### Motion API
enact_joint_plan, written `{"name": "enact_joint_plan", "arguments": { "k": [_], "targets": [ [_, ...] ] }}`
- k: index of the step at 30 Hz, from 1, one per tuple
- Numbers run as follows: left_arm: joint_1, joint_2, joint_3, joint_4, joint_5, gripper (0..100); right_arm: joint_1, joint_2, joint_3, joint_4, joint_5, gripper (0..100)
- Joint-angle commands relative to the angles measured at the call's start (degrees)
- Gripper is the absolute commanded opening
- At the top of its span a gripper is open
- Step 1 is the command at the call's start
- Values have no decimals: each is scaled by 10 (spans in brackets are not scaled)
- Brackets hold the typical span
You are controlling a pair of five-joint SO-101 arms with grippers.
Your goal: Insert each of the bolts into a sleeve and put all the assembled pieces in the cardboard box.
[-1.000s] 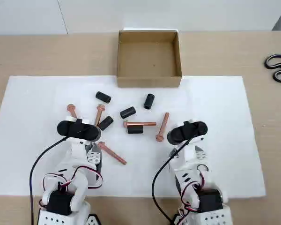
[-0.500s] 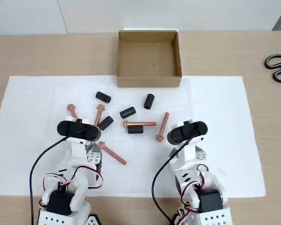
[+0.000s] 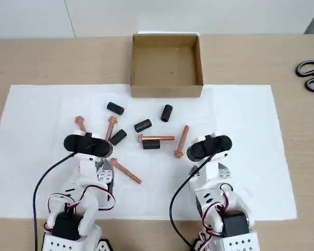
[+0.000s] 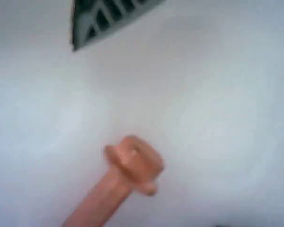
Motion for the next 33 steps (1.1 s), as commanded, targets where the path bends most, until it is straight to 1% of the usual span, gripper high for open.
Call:
{"name": "enact_joint_plan", "arguments": {
  "k": [1,31,33],
  "targets": [
    [-1,-7,-7,1,-1,6,3,-7,-14,0,3,220],
    [-1,-7,-7,1,-1,6,-3,-7,-12,-4,2,220],
    [4,-7,-7,-10,1,6,-3,-7,-12,-4,2,220]
  ]
}}
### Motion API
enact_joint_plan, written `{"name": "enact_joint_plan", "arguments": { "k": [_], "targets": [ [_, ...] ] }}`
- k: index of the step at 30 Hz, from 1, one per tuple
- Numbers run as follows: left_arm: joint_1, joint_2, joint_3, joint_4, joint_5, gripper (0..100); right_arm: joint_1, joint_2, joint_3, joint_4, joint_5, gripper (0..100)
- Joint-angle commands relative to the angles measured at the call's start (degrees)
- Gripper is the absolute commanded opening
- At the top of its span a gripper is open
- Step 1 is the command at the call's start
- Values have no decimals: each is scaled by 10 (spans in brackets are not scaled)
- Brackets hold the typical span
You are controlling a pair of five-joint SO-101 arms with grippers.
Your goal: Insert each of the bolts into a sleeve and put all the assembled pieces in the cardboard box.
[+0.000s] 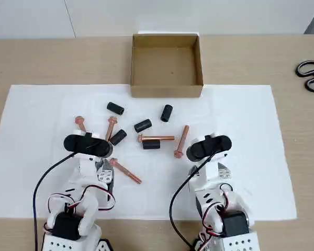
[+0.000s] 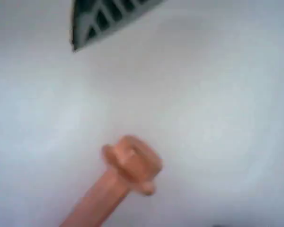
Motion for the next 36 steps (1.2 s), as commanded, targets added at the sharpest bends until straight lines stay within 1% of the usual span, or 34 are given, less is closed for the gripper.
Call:
{"name": "enact_joint_plan", "arguments": {
  "k": [1,3,6,9,12,14,17,19,21,23,26,28,30,32,36],
  "targets": [
    [10,-7,-3,-23,1,6,-1,-7,-12,-4,2,220],
    [24,-7,5,-40,1,6,-1,-7,-10,-18,1,220],
    [35,-7,-5,-34,1,6,2,-7,3,-56,3,221],
    [33,-4,-73,-39,-1,6,5,-6,-14,-57,4,221],
    [16,1,-158,-39,-1,6,20,-5,-76,-21,16,221],
    [4,33,-200,-40,-2,6,37,-4,-127,0,28,221],
    [-1,144,-270,-42,-2,6,80,0,-159,-2,70,221],
    [1,256,-328,-42,0,6,101,21,-174,-29,77,221],
    [2,382,-397,-38,2,6,104,63,-187,-47,76,221],
    [0,510,-473,-11,2,6,96,131,-205,-61,75,221],
    [-1,673,-587,43,2,6,93,274,-254,-72,74,221],
    [-1,760,-649,65,2,6,92,383,-310,-68,73,221],
    [-1,826,-699,68,2,6,92,480,-386,-53,72,221],
    [-1,874,-739,67,2,6,89,567,-469,-32,53,221],
    [3,924,-784,69,2,6,57,686,-615,2,-55,221]
  ]
}}
